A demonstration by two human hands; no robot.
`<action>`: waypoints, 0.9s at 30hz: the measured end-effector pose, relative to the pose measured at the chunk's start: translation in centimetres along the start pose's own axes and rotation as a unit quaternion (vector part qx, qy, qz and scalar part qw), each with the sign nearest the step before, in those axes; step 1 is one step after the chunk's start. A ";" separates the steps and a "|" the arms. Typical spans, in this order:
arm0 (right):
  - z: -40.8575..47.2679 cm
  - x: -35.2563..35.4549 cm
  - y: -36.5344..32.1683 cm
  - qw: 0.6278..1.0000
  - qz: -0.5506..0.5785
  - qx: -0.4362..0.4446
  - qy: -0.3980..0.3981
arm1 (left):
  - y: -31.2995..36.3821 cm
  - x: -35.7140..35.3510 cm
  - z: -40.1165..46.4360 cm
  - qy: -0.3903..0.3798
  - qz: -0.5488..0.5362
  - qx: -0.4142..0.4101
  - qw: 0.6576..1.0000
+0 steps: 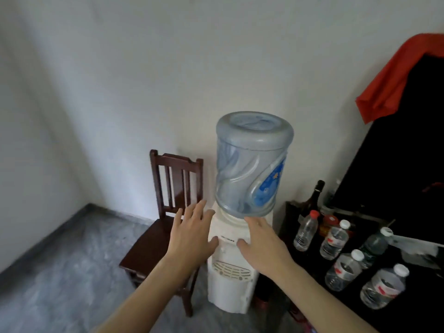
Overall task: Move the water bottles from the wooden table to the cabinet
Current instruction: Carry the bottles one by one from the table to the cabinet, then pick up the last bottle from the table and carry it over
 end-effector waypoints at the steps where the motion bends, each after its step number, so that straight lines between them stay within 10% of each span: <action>1: 0.1 -0.2 -1.5 1.000 -0.009 0.020 -0.008 | -1.1 0.6 -0.9 0.001 -0.001 0.023 1.000; 15: -3.1 -7.1 -18.1 0.909 -0.062 0.371 -0.178 | -10.2 3.7 -19.9 -0.005 0.020 0.393 0.919; 27: -22.8 -17.0 -32.5 0.736 -0.079 0.600 -0.304 | -9.7 6.5 -48.2 0.008 0.008 0.692 0.722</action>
Point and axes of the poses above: each hand's wrist, its own z-axis towards the middle knuckle, its own x-axis out of the back of the hand, y = z × x, the point moved 2 cm from there along z, towards the middle knuckle, and after that the axes turned 4 degrees about -y, right-handed, at the moved point
